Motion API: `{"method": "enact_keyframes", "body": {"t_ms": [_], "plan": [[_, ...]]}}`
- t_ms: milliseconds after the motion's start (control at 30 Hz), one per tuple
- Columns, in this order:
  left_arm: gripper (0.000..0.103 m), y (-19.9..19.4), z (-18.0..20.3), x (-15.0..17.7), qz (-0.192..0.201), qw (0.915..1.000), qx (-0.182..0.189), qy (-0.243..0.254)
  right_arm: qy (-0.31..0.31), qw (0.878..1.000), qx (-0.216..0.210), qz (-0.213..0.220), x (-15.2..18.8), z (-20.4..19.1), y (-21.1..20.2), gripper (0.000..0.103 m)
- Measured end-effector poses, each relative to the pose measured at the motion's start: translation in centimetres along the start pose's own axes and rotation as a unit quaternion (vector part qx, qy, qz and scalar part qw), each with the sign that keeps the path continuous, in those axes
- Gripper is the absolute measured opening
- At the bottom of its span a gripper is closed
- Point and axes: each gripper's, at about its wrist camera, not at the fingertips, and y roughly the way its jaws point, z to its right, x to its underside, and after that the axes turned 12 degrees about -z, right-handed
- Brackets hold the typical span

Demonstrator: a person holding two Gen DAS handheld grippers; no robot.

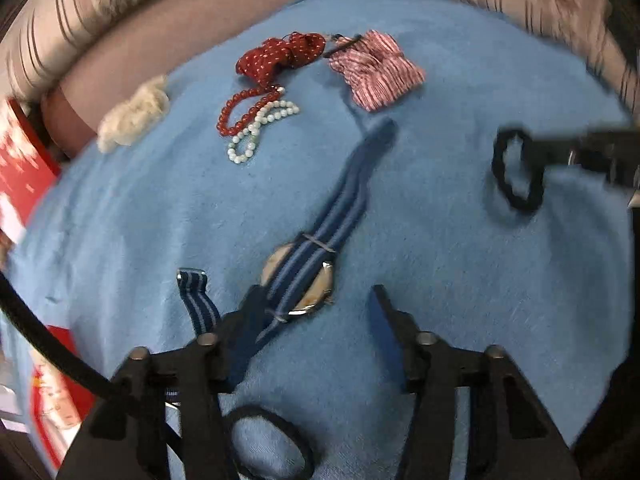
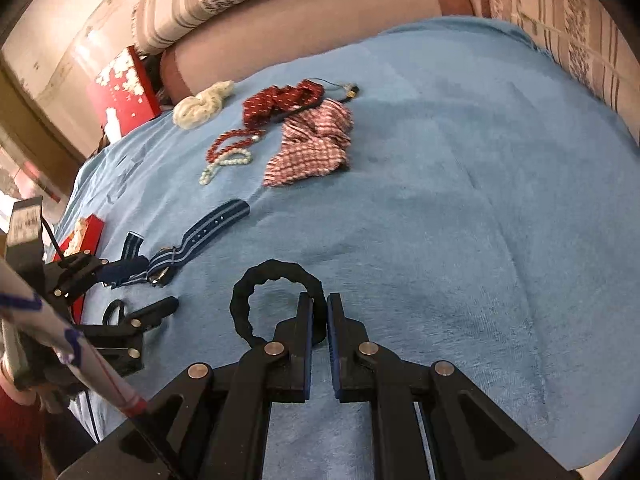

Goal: Organize jewelry
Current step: 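Grasp the blue striped watch with the left gripper while the right holds the hair tie, then carry the watch and hair tie into the tray and open both grippers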

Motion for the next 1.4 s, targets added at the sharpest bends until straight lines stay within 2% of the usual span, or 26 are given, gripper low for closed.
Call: {"method": "enact_keyframes", "body": {"t_ms": [33,67,133,167,233,300,333,400,500,533,567,600,667,700,733,767,833,900,967,1033,1100,1233,1400], "plan": [[0.034,0.1,-1.0,-0.4,-0.005,0.9998,0.019,-0.009,0.004,1.0,-0.002,-0.001,-0.1,0.2,0.0,0.008],[0.034,0.1,-2.6,-0.9,-0.009,0.9977,0.061,-0.029,0.008,1.0,-0.005,-0.001,-0.1,0.4,0.1,0.008],[0.033,0.3,-6.5,-1.4,-0.005,0.9853,0.142,-0.094,0.01,1.0,-0.007,0.0,-0.2,0.5,0.0,0.008],[0.029,0.4,-7.9,-1.5,0.003,0.9787,0.168,-0.118,0.01,1.0,-0.007,0.001,-0.3,0.5,0.0,0.008],[0.025,0.9,-11.7,-1.2,0.027,0.9507,0.245,-0.188,0.01,1.0,-0.007,0.001,-0.5,0.6,-0.1,0.008],[0.025,1.4,-14.6,-0.4,0.046,0.9309,0.261,-0.251,0.012,1.0,-0.008,0.001,-0.8,0.6,0.0,0.009],[0.025,1.9,-15.8,0.1,0.048,0.9253,0.259,-0.273,0.013,1.0,-0.009,0.001,-1.0,0.6,0.0,0.009],[0.024,3.0,-17.2,1.1,0.039,0.9201,0.251,-0.298,0.013,1.0,-0.011,0.001,-1.2,0.6,0.1,0.009],[0.025,3.4,-18.0,2.8,0.046,0.9044,0.282,-0.317,0.011,1.0,-0.014,0.004,-1.6,0.3,0.2,0.009],[0.027,3.1,-18.1,3.2,0.049,0.9019,0.285,-0.321,0.01,1.0,-0.015,0.005,-1.7,0.2,0.3,0.009],[0.037,2.7,-18.1,3.5,0.055,0.9016,0.283,-0.322,0.009,1.0,-0.015,0.006,-1.8,0.1,0.3,0.009],[0.052,1.9,-17.9,3.8,0.069,0.9015,0.279,-0.323,0.007,1.0,-0.015,0.006,-1.8,-0.1,0.3,0.009],[0.068,0.5,-16.8,3.6,0.091,0.908,0.259,-0.316,0.002,1.0,-0.016,0.004,-1.9,-0.4,0.5,0.009],[0.073,-0.2,-15.8,3.3,0.098,0.9186,0.24,-0.299,0.0,1.0,-0.015,0.003,-1.9,-0.6,0.6,0.009],[0.073,-0.7,-14.9,3.1,0.098,0.9287,0.222,-0.28,-0.004,1.0,-0.014,0.001,-1.9,-0.8,0.8,0.009],[0.074,-1.0,-13.8,2.6,0.092,0.9438,0.195,-0.25,-0.007,1.0,-0.012,0.0,-1.8,-1.0,0.9,0.009],[0.074,-0.7,-11.2,1.1,0.073,0.9668,0.149,-0.194,-0.009,1.0,-0.012,-0.003,-1.7,-1.3,1.1,0.009],[0.074,0.1,-9.5,-0.1,0.06,0.9765,0.124,-0.166,-0.011,1.0,-0.012,-0.004,-1.6,-1.4,1.2,0.009],[0.074,0.9,-8.6,-0.6,0.048,0.9802,0.11,-0.158,-0.012,1.0,-0.012,-0.005,-1.5,-1.5,1.2,0.009],[0.07,1.7,-7.5,-1.0,0.04,0.9854,0.072,-0.149,-0.013,1.0,-0.011,-0.005,-1.5,-1.6,1.1,0.009],[0.039,1.9,-6.6,-1.2,0.034,0.9897,0.008,-0.139,-0.017,1.0,-0.009,-0.004,-1.6,-1.7,1.0,0.009],[0.038,1.1,-7.6,-0.7,0.035,0.9842,0.038,-0.169,-0.022,1.0,-0.004,-0.002,-1.6,-2.2,0.8,0.009],[0.038,-1.9,-8.7,1.7,0.069,0.9749,0.038,-0.208,-0.045,0.999,-0.004,0.006,-1.6,-4.0,-0.4,0.009]]}}
